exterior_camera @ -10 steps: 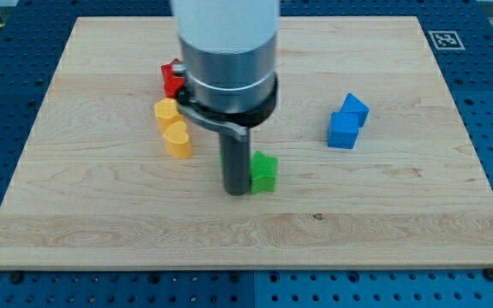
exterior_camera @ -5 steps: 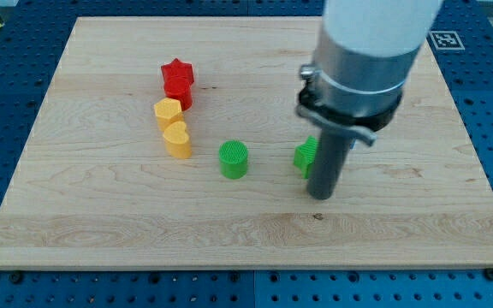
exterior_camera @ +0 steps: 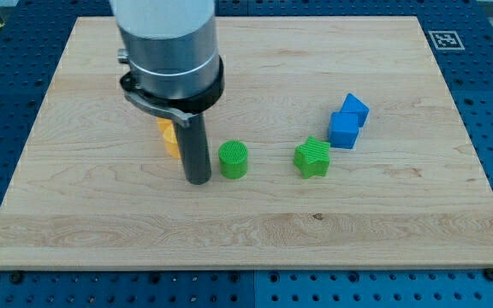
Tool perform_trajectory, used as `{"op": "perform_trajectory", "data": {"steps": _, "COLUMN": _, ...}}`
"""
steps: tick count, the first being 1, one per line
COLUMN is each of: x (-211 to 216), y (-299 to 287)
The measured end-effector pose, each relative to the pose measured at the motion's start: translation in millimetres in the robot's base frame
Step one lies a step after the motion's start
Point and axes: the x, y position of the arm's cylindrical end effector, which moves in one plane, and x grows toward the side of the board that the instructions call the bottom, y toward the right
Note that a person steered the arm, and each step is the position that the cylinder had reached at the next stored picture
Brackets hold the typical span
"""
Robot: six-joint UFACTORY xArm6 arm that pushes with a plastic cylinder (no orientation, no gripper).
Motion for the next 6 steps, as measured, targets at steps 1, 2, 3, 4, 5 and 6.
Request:
{"op": "perform_trajectory", "data": {"steps": 1, "x": -1, "y": 24}}
{"op": "perform_trajectory", "data": {"steps": 2, "x": -1, "y": 47}}
{"op": "perform_trajectory", "data": {"steps": 3, "x": -1, "y": 54}}
{"op": "perform_trajectory", "data": {"steps": 4, "x": 3, "y": 56}}
{"op": "perform_trajectory", "data": {"steps": 5, "x": 23, "y": 77}}
{"op": "perform_trajectory", "data": {"steps": 6, "x": 25, "y": 125}}
